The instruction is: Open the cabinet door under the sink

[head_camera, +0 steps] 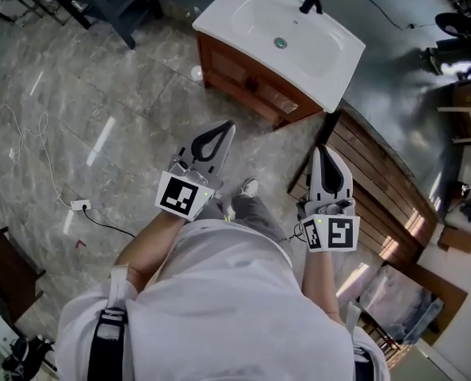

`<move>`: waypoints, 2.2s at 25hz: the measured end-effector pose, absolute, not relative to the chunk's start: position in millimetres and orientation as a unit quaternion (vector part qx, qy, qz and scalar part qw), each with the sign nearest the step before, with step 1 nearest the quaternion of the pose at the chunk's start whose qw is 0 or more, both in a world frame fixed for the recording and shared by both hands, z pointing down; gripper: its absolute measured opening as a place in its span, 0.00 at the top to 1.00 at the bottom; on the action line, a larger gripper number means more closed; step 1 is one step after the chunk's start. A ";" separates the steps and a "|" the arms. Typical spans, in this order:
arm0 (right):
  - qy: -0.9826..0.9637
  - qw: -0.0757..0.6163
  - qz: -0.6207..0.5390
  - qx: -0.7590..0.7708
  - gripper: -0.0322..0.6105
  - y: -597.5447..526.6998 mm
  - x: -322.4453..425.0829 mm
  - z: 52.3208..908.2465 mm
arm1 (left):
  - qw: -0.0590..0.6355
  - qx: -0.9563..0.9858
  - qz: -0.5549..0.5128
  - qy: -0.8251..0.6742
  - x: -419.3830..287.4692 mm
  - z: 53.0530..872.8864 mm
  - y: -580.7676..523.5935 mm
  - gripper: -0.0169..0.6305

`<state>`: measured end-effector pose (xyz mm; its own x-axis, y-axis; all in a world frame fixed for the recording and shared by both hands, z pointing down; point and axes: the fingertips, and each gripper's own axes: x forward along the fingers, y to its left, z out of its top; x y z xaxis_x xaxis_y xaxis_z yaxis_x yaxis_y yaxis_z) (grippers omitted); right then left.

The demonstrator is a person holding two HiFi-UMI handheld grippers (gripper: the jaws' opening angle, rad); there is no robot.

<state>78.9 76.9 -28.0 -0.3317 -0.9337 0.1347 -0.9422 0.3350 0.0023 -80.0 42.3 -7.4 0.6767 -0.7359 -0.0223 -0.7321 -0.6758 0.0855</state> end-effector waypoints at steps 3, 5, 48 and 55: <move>-0.829 0.048 0.034 0.556 0.89 56.5 86.5 -24.6 | 0.025 0.906 -0.033 -0.421 -69.8 -15.3 35.3 0.95; -0.841 0.044 0.033 0.539 0.89 46.9 91.1 -22.1 | 0.017 0.898 -0.033 -0.438 -64.1 -20.1 32.8 0.95; -0.883 0.143 0.052 0.444 0.89 -145.3 50.8 447.4 | 0.011 0.879 0.059 -0.473 -53.5 409.9 -138.6 0.95; -0.883 0.147 0.050 0.442 0.89 -167.0 43.8 514.1 | 0.011 0.884 0.062 -0.463 -47.3 477.1 -151.1 0.95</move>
